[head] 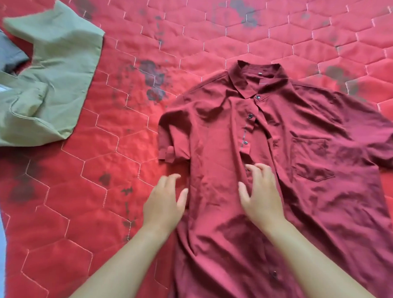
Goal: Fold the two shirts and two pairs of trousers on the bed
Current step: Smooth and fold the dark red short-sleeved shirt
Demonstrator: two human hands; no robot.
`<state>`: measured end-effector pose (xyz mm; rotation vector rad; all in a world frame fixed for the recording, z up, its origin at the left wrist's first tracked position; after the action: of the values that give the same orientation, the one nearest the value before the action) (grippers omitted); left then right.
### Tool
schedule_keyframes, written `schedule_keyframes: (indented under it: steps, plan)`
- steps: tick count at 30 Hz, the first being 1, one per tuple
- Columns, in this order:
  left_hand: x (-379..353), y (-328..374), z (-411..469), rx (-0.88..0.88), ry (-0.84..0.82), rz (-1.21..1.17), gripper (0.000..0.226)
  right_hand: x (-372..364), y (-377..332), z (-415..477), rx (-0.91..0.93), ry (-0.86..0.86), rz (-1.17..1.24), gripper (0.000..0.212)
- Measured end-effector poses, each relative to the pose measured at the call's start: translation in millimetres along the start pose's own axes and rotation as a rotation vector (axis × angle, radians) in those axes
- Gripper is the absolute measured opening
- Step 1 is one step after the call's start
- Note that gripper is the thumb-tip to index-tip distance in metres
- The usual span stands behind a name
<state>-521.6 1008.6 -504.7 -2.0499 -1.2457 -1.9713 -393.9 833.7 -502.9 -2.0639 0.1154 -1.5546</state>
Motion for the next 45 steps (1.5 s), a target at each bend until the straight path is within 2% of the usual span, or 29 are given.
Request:
schedule_keyframes:
  steps: [2, 5, 7, 11, 14, 18, 21, 26, 28, 31, 33, 35, 38, 41, 43, 45]
  plan:
    - [14.3, -2.7, 34.2, -0.009, 0.088, -0.046, 0.032, -14.9, -32.0, 16.9, 0.087, -0.059, 0.031, 0.042]
    - [27.5, -9.1, 78.1, 0.021, 0.172, -0.108, 0.031, -35.7, -69.9, 42.4, 0.145, -0.056, 0.088, 0.041]
    - [27.7, -14.8, 98.9, 0.071, 0.134, -0.079, 0.039, -46.6, -84.9, 57.2, 0.126, -0.040, 0.110, 0.043]
    - [17.3, -24.9, 124.1, 0.164, -0.053, -0.061, 0.062, -64.4, -96.4, 82.2, 0.124, -0.040, 0.036, 0.049]
    - [11.9, -28.1, 133.0, 0.132, -0.120, -0.133, 0.057, -74.0, -95.8, 94.4, 0.146, -0.119, -0.037, 0.052]
    - [42.9, -45.4, 143.7, 0.028, 0.082, -0.242, 0.034, -75.1, -92.7, 100.3, 0.116, -0.118, -0.029, 0.053]
    - [69.7, -71.6, 153.2, 0.054, 0.177, -0.171, 0.041, -74.1, -99.6, 102.9, 0.109, -0.084, -0.025, 0.057]
    - [61.7, -73.1, 144.7, 0.031, 0.205, 0.071, 0.051, -90.0, -112.9, 105.9, 0.125, -0.195, -0.196, 0.060]
    - [47.6, -66.9, 135.5, -0.009, 0.162, 0.078, 0.052, -94.0, -107.4, 105.3, 0.092, -0.192, -0.255, 0.061]
    - [20.0, -74.9, 122.3, -0.114, -0.107, 0.292, 0.059, -95.4, -97.3, 100.8, 0.127, -0.206, -0.268, 0.061]
    - [14.3, -89.7, 119.8, -0.151, -0.219, 0.419, 0.060, -91.9, -96.5, 96.8, 0.186, -0.220, -0.197, 0.059]
    - [20.8, -102.6, 123.3, -0.145, -0.211, 0.467, 0.059, -86.1, -93.7, 94.7, 0.191, -0.186, -0.128, 0.058]
    - [39.3, -109.0, 133.9, -0.096, -0.142, 0.454, 0.059, -78.4, -84.3, 94.8, 0.086, -0.167, -0.204, 0.057]
    - [41.8, -86.6, 137.7, -0.183, -0.018, 0.359, 0.061, -72.7, -79.6, 90.7, 0.103, -0.112, -0.184, 0.055]
    - [30.9, -66.8, 132.6, -0.271, -0.054, 0.293, 0.058, -68.6, -78.9, 86.6, 0.141, -0.128, -0.142, 0.055]
    - [16.9, -61.2, 126.0, -0.274, -0.177, 0.311, 0.057, -66.8, -71.7, 80.6, 0.145, -0.222, -0.208, 0.055]
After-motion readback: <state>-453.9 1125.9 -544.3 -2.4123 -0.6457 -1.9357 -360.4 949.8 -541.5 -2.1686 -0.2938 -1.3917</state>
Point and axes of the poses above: each hand's wrist, its own z-axis towards the middle knuckle, its own x-axis out of the back of the hand, y = z × x, the point moved 1 cm from there along z, towards the middle knuckle, and after that the axes turned 5 degrees about -x, right-handed, at the moved point
